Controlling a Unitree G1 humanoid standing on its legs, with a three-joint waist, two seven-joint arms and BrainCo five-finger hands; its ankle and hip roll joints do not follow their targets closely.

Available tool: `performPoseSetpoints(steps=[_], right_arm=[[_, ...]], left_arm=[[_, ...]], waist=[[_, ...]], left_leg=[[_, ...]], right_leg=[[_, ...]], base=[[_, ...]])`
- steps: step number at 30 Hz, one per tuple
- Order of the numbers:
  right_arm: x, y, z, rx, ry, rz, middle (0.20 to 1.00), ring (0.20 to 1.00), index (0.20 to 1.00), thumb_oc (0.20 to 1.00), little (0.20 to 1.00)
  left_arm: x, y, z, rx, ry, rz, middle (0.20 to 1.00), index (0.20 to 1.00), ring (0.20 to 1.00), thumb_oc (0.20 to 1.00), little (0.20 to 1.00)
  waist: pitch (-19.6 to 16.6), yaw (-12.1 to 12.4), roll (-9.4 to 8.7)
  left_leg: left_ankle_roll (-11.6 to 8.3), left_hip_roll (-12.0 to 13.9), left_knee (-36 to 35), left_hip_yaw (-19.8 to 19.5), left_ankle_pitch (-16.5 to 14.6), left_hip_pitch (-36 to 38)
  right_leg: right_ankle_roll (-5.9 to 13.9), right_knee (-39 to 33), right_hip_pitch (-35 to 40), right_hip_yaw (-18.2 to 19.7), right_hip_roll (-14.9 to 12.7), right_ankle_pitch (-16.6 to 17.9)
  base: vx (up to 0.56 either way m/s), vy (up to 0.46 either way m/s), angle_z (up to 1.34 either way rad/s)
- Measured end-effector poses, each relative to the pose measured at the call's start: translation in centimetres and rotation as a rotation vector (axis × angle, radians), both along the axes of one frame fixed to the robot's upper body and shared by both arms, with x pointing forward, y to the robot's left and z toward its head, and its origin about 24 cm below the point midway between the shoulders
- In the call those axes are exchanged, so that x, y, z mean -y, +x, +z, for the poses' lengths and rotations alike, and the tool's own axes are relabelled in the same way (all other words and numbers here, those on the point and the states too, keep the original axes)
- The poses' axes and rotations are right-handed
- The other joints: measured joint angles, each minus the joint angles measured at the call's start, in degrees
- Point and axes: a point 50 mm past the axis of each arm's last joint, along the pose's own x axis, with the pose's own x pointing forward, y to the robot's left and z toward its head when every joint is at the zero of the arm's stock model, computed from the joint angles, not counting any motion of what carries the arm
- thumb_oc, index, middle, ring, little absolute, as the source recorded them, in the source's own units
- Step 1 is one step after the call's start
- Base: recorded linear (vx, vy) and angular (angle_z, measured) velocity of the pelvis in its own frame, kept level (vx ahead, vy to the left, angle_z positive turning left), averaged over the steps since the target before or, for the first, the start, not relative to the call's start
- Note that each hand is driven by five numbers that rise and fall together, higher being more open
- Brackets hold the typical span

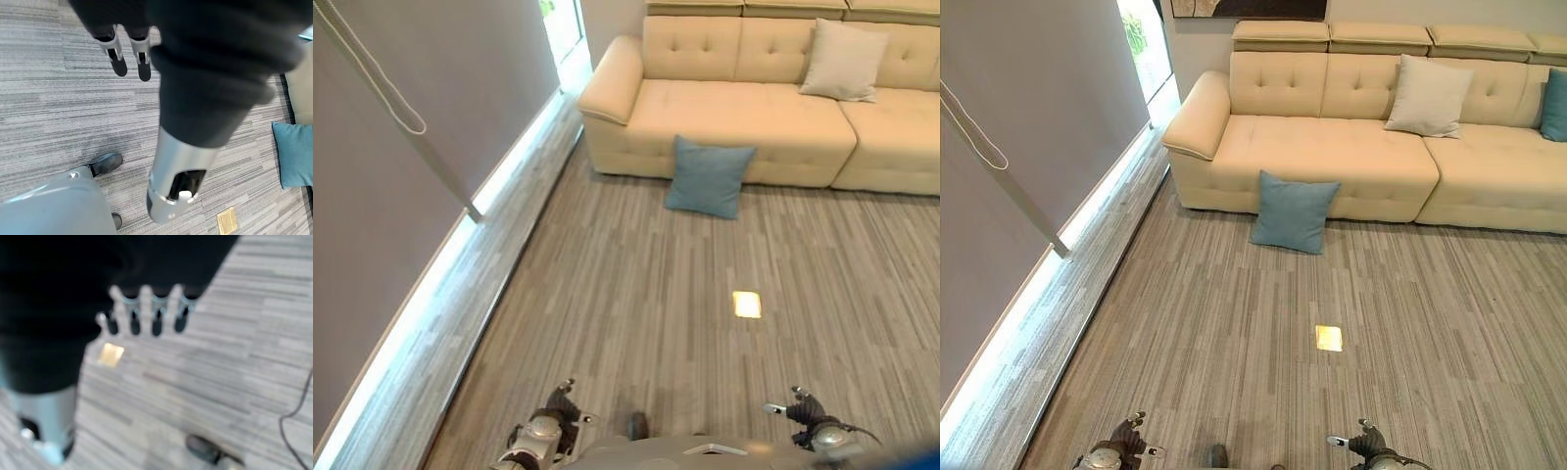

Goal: Pick up all the scattered cushions and arrange them neatly on the sofa.

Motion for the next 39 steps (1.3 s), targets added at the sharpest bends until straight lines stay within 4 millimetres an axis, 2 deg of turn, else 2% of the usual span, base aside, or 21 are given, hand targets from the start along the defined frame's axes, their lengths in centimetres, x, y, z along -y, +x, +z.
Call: performPoseSetpoints(steps=[24, 25, 28, 31, 33, 34, 35, 36, 39], right_arm=[[0.3, -1.1, -0.3, -0.051, -0.009, -0.015, 1.000, 1.000, 1.000, 1.000, 1.000], [0.2, -0.9, -0.3, -0.044, -0.006, -0.014, 1.000, 1.000, 1.000, 1.000, 1.000], [0.4, -0.4, -0.1, -0.032, -0.011, -0.019, 1.000, 1.000, 1.000, 1.000, 1.000], [0.3, 0.2, 0.0, -0.016, -0.015, -0.019, 1.000, 1.000, 1.000, 1.000, 1.000], [0.3, 0.9, 0.2, 0.003, -0.018, -0.017, 1.000, 1.000, 1.000, 1.000, 1.000], [0.3, 1.4, 0.4, 0.015, -0.020, -0.016, 1.000, 1.000, 1.000, 1.000, 1.000], [0.5, 1.7, 0.6, 0.029, -0.026, -0.025, 1.000, 1.000, 1.000, 1.000, 1.000], [0.6, 1.6, 0.5, 0.026, -0.024, -0.034, 1.000, 1.000, 1.000, 1.000, 1.000], [0.7, 1.6, 0.5, 0.023, -0.025, -0.039, 1.000, 1.000, 1.000, 1.000, 1.000]], left_arm=[[0.1, 0.0, 0.0, -0.007, 0.006, -0.015, 1.000, 1.000, 1.000, 1.000, 1.000], [-0.1, 0.5, 0.1, 0.005, 0.012, -0.018, 1.000, 1.000, 1.000, 1.000, 1.000], [0.0, 0.7, 0.2, 0.011, 0.010, -0.019, 1.000, 1.000, 1.000, 1.000, 1.000], [0.0, 1.8, 0.5, 0.032, 0.014, -0.022, 1.000, 1.000, 1.000, 1.000, 1.000], [-0.2, 2.6, 0.8, 0.049, 0.022, -0.008, 1.000, 1.000, 1.000, 1.000, 1.000], [-0.4, 2.6, 0.8, 0.056, 0.028, 0.010, 1.000, 1.000, 1.000, 1.000, 1.000], [-0.4, 2.9, 0.9, 0.063, 0.031, 0.011, 1.000, 1.000, 1.000, 1.000, 1.000], [-0.4, 3.0, 1.0, 0.067, 0.031, 0.010, 1.000, 1.000, 1.000, 1.000, 1.000], [-0.2, 2.9, 0.9, 0.063, 0.026, 0.014, 1.000, 1.000, 1.000, 1.000, 1.000]], waist=[[0.21, -0.36, 0.21], [0.68, -0.32, -0.04], [2.00, -0.28, -0.30], [4.56, 0.37, -2.39], [6.24, 0.58, -3.80], [6.42, 0.87, -3.79], [7.25, 0.79, -3.54], [7.46, 0.95, -3.40], [8.08, 1.46, -2.42]], left_leg=[[-0.66, 0.95, 0.09, 1.34, -0.32, 0.35], [-1.84, 1.19, 2.55, 1.04, -1.05, -1.34], [-2.08, 1.48, 2.86, 0.55, -0.88, -1.24], [-5.52, 0.63, 10.98, -1.07, 0.77, -5.86], [-6.81, 0.33, 17.72, -1.60, 1.24, -9.69], [-6.78, 0.48, 20.17, -1.88, 1.13, -11.01], [-6.64, 1.00, 27.25, -1.65, 0.39, -14.98], [-6.56, 0.98, 27.58, -1.51, 0.12, -15.31], [-6.64, 0.50, 15.58, 0.19, 0.73, -13.19]], right_leg=[[-0.66, 0.01, -0.22, 1.44, 0.80, -0.27], [-0.87, -0.01, -0.59, 1.48, 0.94, -0.29], [-2.24, 0.00, -0.40, 1.32, 1.30, 0.20], [-3.78, 0.06, -0.39, 0.79, 0.40, -0.12], [-5.51, 0.15, -0.71, 0.71, -0.40, 0.72], [-6.43, 0.34, -0.56, 0.68, -0.35, 1.19], [-7.53, 0.05, -0.27, 0.17, 0.21, 0.96], [-7.36, 0.06, -0.07, 0.04, 0.26, 0.68], [-7.16, -0.03, 0.27, 0.51, 0.58, 0.31]], base=[[0.01, -0.058, -0.03], [-0.02, -0.076, -0.01], [-0.01, -0.118, 0.07], [-0.01, -0.098, 0.15], [0.02, -0.073, -0.04], [0.12, -0.052, -0.07], [0.19, -0.013, 0.05], [0.17, 0.006, 0.16], [0.25, 0.036, 0.02]])
